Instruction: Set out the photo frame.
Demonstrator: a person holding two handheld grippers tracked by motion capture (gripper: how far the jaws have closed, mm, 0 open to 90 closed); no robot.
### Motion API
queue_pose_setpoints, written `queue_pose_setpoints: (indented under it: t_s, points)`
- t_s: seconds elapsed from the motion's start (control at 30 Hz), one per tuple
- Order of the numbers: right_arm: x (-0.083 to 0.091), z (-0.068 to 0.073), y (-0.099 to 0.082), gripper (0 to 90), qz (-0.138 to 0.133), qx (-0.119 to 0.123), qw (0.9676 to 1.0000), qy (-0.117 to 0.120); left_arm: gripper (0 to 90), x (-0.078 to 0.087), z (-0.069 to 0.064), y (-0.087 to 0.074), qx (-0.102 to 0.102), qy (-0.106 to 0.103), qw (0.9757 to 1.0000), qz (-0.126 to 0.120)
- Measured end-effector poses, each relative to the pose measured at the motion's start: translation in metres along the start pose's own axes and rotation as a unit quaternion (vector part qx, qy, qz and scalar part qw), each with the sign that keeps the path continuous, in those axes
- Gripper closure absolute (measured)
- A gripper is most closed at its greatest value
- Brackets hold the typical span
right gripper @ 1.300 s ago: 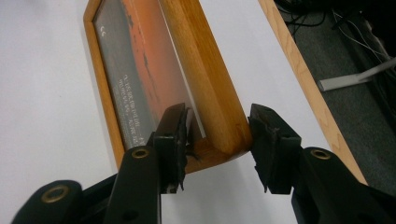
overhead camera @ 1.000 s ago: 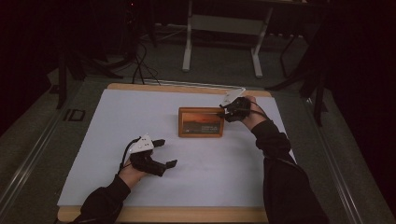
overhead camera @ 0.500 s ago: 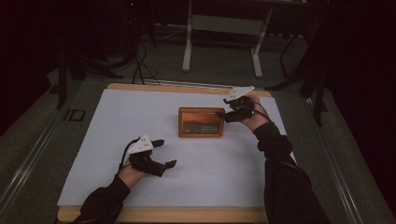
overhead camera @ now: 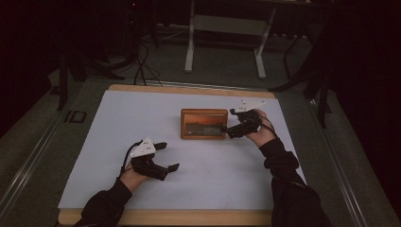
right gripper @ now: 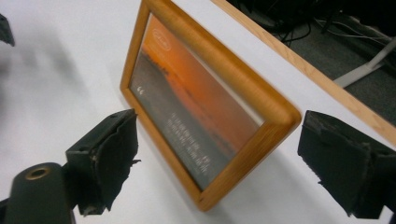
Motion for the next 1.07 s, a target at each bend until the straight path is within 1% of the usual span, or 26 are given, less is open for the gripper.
queue_pose_setpoints:
  t_s: [0.07, 0.2, 0.37, 0.47, 0.57, 0.6, 0.67, 0.73, 0.8, 0.87, 0.9, 1.07]
  points:
    - [0.001, 0.002, -0.008, 12.6, 0.002, -0.005, 1.0, -0.001, 3.5, 0.0, 0.0, 0.0, 0.001, -0.001, 1.0, -0.001]
    - [0.004, 0.005, -0.021, 13.2, -0.008, -0.016, 0.9998, -0.002, 3.5, 0.0, 0.0, 0.0, -0.002, 0.001, 1.0, 0.004]
    - [0.004, 0.011, -0.043, 13.4, 0.0, -0.013, 0.9999, -0.003, 3.5, 0.0, 0.0, 0.0, -0.002, 0.001, 1.0, 0.002]
    - [0.004, 0.015, -0.054, 13.5, -0.006, -0.03, 0.9995, 0.006, 3.5, 0.0, 0.0, 0.0, -0.002, 0.001, 1.0, 0.002]
    - [0.001, 0.019, -0.067, 13.7, -0.002, -0.038, 0.9992, 0.011, 3.5, 0.0, -0.001, -0.001, -0.003, -0.001, 1.0, 0.002]
    - [0.0, 0.02, -0.071, 13.7, 0.001, -0.034, 0.9994, 0.008, 3.5, 0.0, -0.001, -0.001, -0.003, -0.001, 1.0, 0.003]
    - [-0.003, 0.023, -0.078, 13.7, 0.003, -0.036, 0.9993, 0.011, 3.5, 0.0, -0.002, 0.0, -0.004, -0.001, 1.0, 0.002]
    - [-0.004, 0.026, -0.083, 13.7, 0.001, -0.04, 0.999, 0.016, 3.5, 0.0, -0.002, 0.0, -0.005, -0.002, 1.0, 0.003]
    - [-0.005, 0.027, -0.085, 13.7, -0.002, -0.04, 0.9991, 0.016, 3.5, 0.0, -0.002, -0.001, -0.005, -0.001, 1.0, 0.003]
    - [-0.005, 0.028, -0.088, 13.7, 0.001, -0.039, 0.9991, 0.015, 3.5, 0.0, -0.002, -0.001, -0.007, 0.0, 1.0, 0.003]
    - [-0.005, 0.028, -0.089, 13.7, -0.001, -0.038, 0.9992, 0.013, 3.5, 0.0, -0.002, 0.0, -0.007, -0.001, 1.0, 0.003]
    - [-0.006, 0.031, -0.095, 13.7, 0.004, -0.038, 0.9992, 0.016, 3.5, 0.0, -0.003, 0.0, -0.009, -0.001, 0.9999, 0.003]
Point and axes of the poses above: each handheld gripper's, and its own axes: x roughly backward along the jaws, y roughly out of its top, z roughly to its left, the point moved 10 cm from there along -x, roughly forward along the jaws, and after that the axes turned 15 degrees about -x, right-handed, at the moved point
